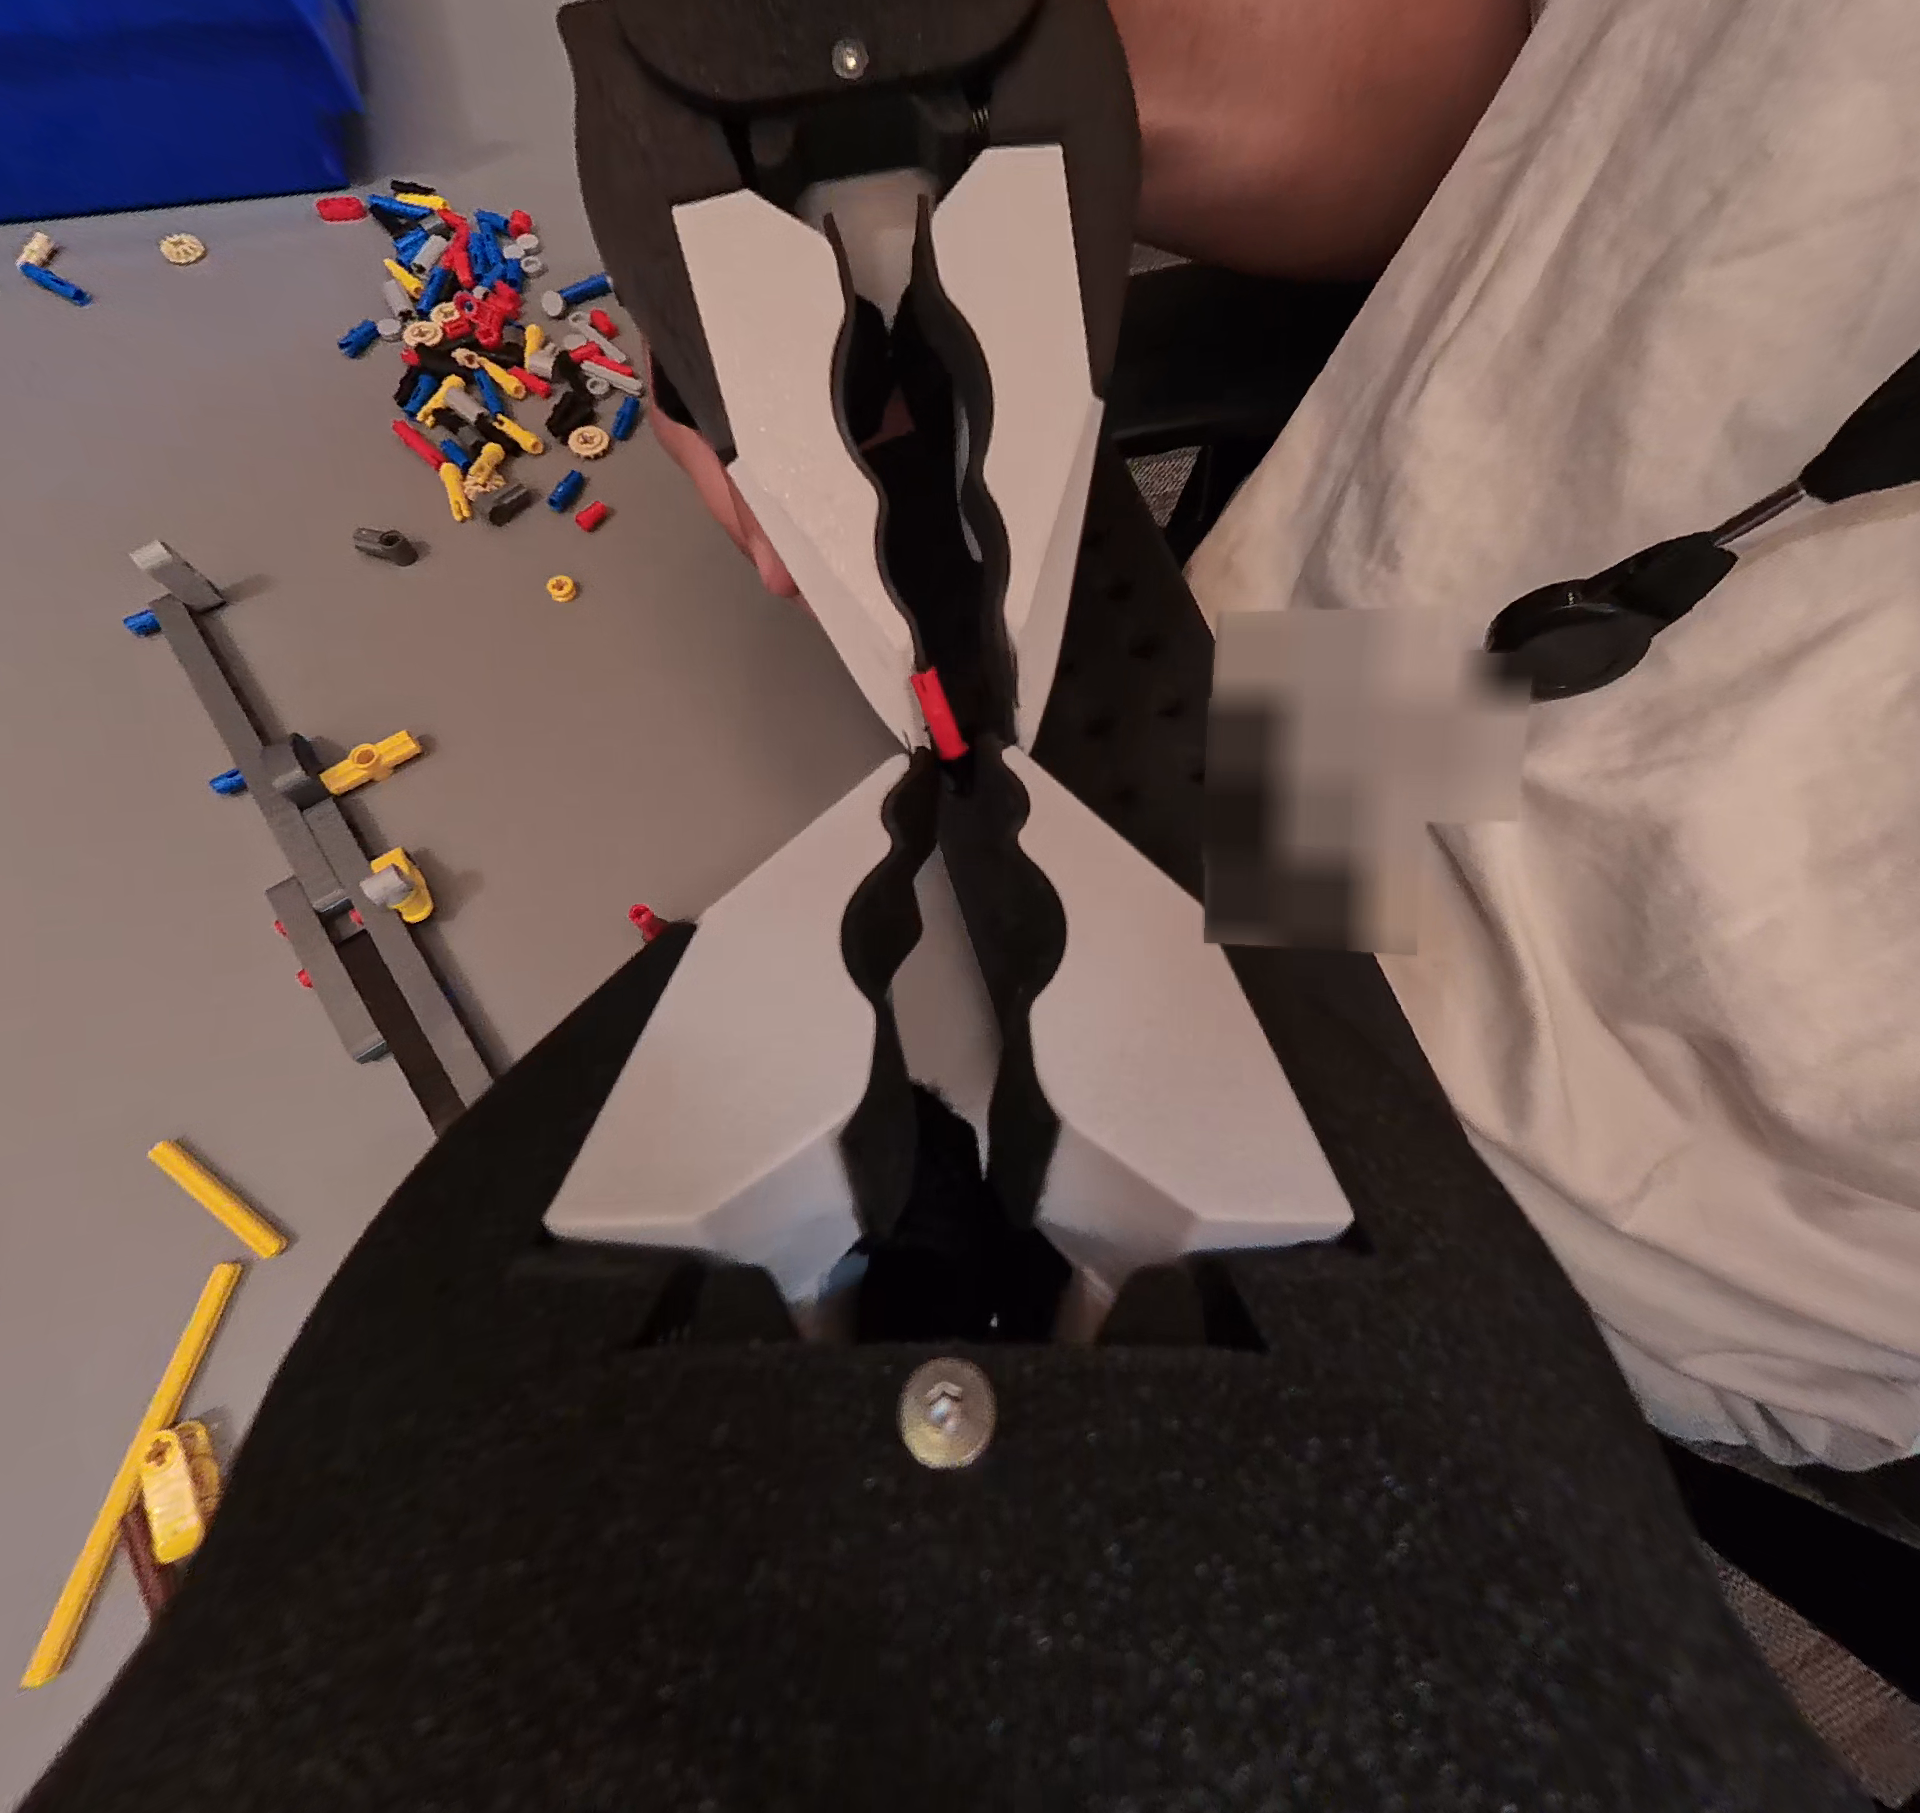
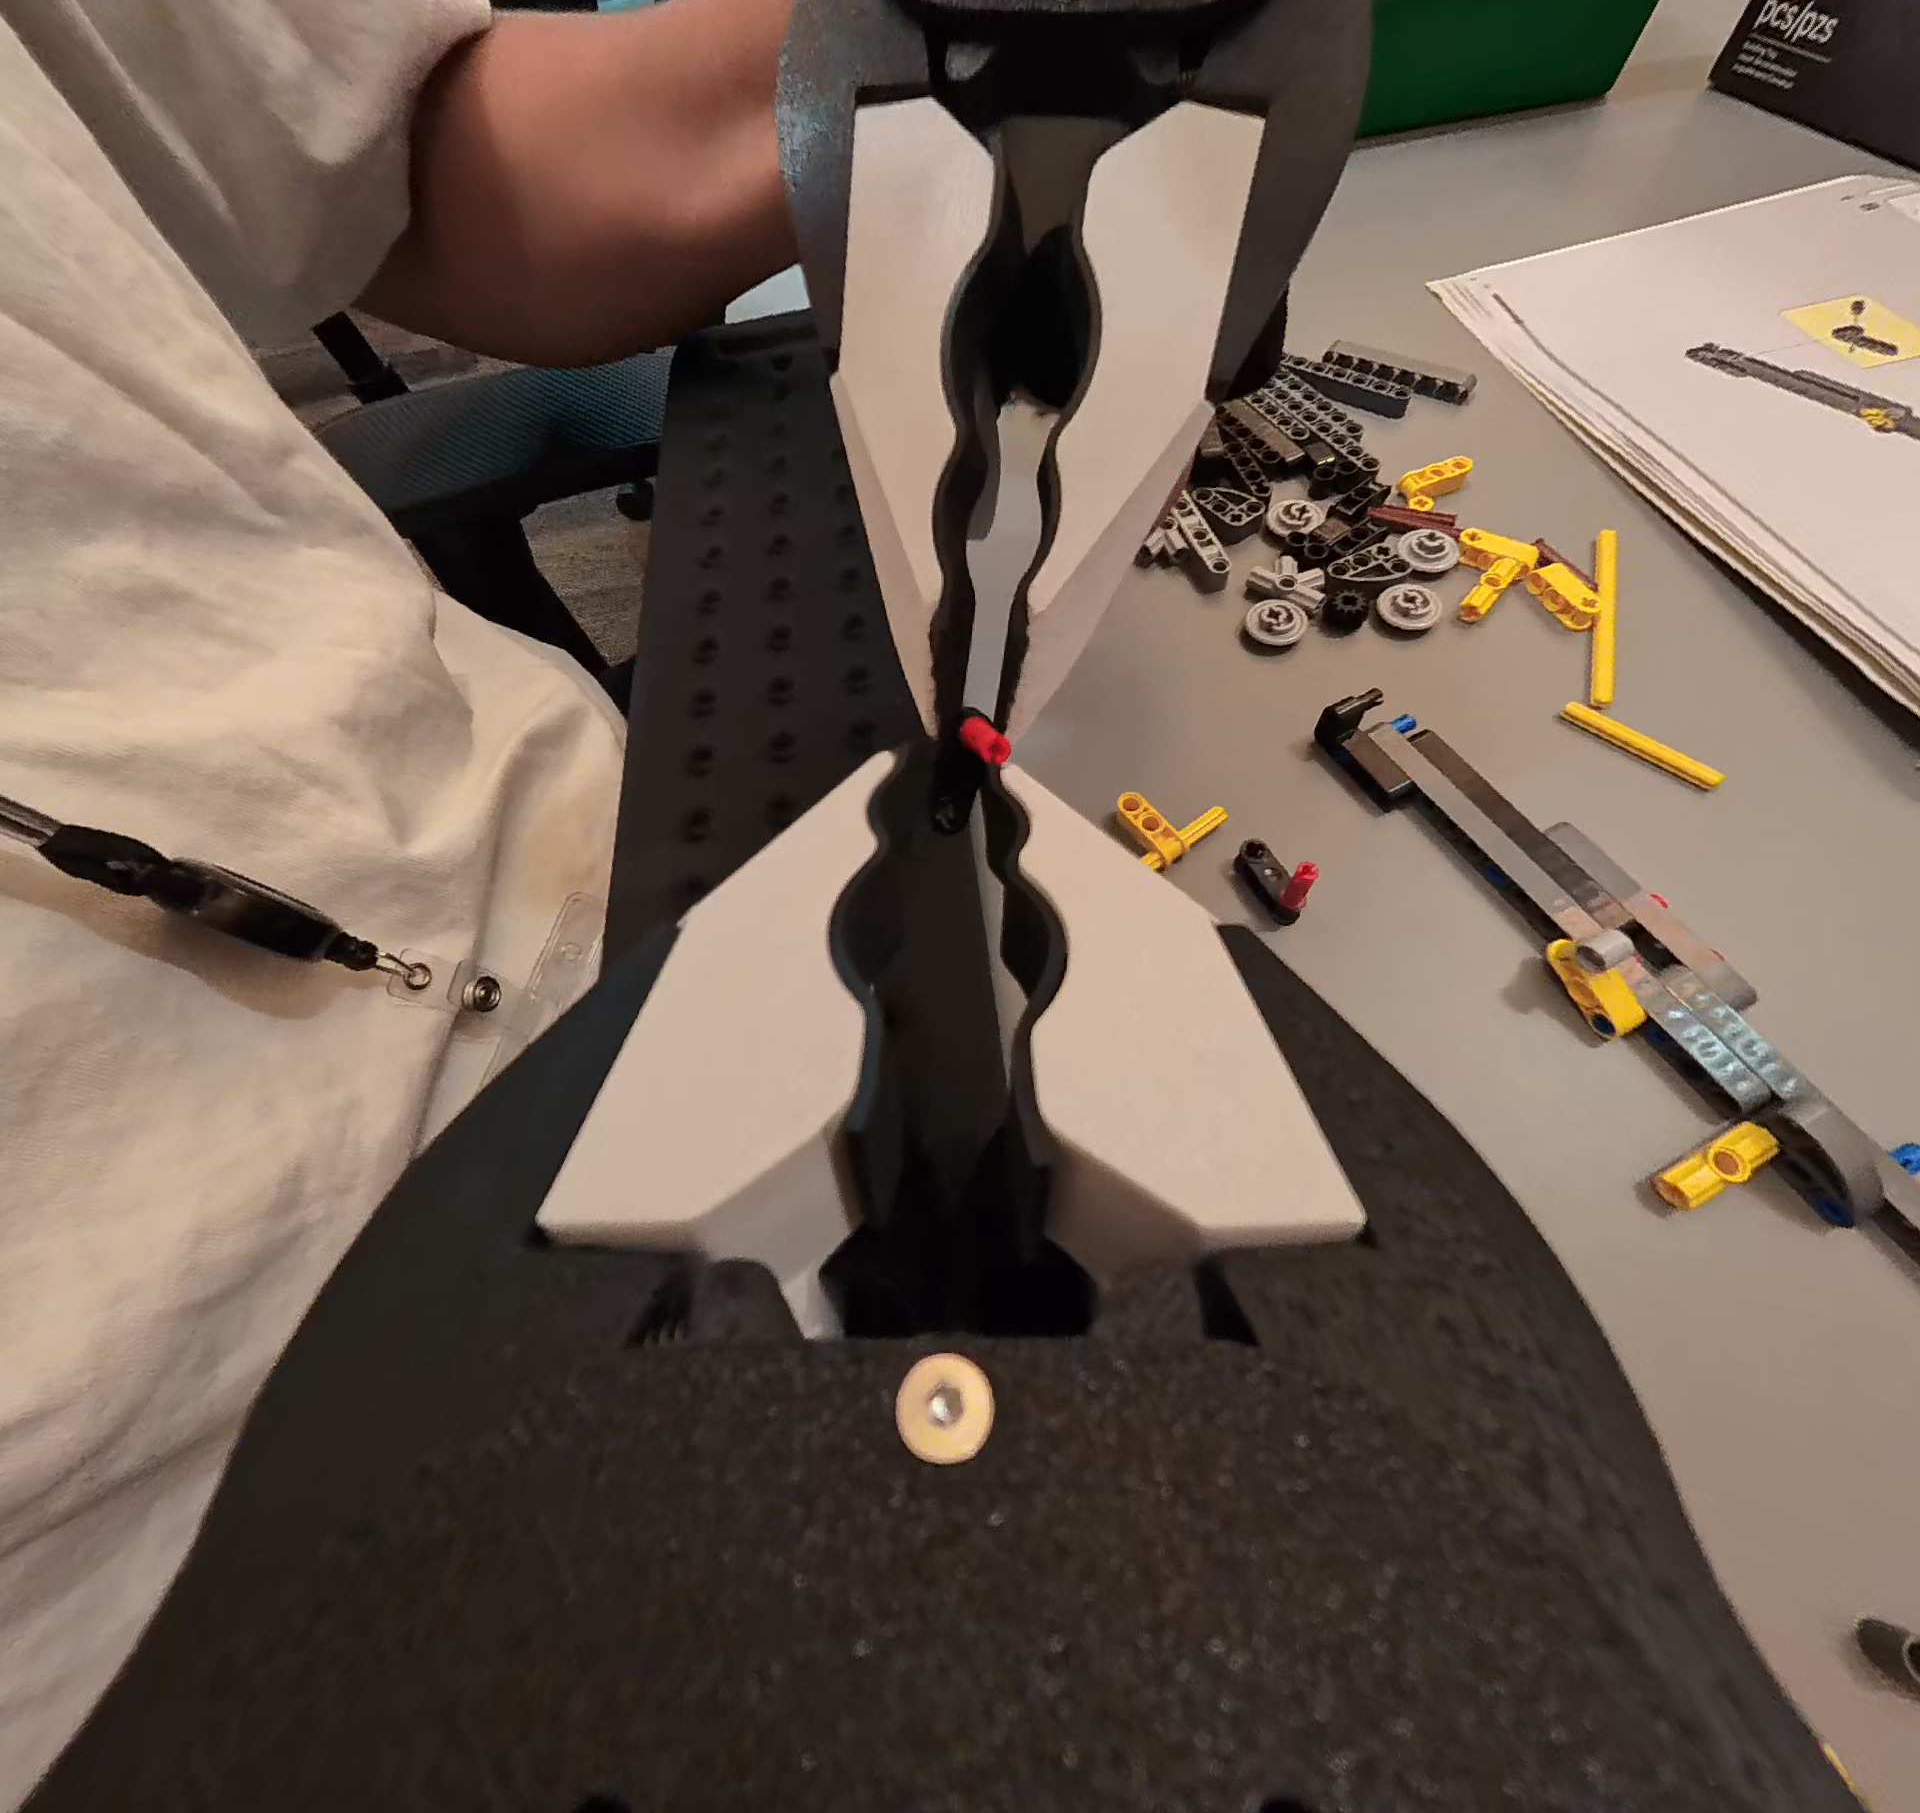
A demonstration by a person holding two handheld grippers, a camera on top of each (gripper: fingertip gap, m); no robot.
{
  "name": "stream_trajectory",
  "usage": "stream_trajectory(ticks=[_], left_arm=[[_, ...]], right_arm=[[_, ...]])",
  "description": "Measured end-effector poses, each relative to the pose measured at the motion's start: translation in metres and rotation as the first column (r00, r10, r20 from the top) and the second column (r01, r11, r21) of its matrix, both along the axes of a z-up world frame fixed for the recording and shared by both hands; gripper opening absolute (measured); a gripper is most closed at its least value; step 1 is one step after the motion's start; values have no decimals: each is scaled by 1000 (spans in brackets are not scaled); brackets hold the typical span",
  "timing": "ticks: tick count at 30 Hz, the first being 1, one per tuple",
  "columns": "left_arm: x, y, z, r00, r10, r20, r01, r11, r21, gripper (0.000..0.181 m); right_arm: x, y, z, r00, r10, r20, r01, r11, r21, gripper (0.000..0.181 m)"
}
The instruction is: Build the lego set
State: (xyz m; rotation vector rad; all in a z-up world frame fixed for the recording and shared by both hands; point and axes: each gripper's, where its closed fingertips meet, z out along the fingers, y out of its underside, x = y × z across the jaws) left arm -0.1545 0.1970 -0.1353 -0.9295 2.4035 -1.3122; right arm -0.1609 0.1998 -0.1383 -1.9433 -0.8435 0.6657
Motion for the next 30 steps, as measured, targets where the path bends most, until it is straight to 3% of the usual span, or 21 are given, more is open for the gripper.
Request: stream_trajectory(ticks=[21,25,30], left_arm=[[1,-1,-6,999,21,34,-23,998,61,4],[2,3,-12,990,51,132,-80,972,221,5],[1,11,-22,960,52,275,-183,860,476,5]], right_arm=[[1,2,-12,994,3,110,-5,1000,11,9],[4,5,-17,976,-39,213,32,999,35,8],[11,8,-28,972,-93,215,98,995,-9,12]])
